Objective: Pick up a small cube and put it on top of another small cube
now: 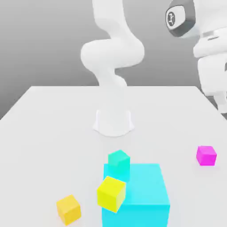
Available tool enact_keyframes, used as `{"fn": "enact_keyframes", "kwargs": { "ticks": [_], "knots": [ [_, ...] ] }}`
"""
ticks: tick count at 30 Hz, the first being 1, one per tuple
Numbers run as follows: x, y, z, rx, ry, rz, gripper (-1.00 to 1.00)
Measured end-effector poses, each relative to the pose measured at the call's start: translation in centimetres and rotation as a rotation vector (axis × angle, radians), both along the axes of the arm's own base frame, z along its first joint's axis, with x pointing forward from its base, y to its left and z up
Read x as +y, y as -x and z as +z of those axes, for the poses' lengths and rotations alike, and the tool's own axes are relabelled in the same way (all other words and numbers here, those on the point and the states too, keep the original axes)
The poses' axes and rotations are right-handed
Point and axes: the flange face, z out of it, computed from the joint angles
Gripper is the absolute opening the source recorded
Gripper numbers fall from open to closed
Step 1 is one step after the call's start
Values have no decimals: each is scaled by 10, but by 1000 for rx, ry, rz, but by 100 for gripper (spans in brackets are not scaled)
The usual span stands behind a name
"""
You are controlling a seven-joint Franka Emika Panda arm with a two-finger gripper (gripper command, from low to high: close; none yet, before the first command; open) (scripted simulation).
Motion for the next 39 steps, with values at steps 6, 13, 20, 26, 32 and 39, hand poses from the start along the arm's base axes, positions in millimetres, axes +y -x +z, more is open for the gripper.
{"fn": "enact_keyframes", "kwargs": {
  "ticks": [6, 13, 20, 26, 32, 39],
  "knots": [
    [52, 76, -98, 83, 129, 308, 0],
    [61, 137, -190, 137, 242, 530, 0],
    [60, 139, -231, 140, 242, 534, -100],
    [61, 138, -217, 139, 244, 535, -100],
    [40, 114, -160, 140, 244, 520, -100],
    [-59, 35, -105, 139, 245, 507, -100]
  ]
}}
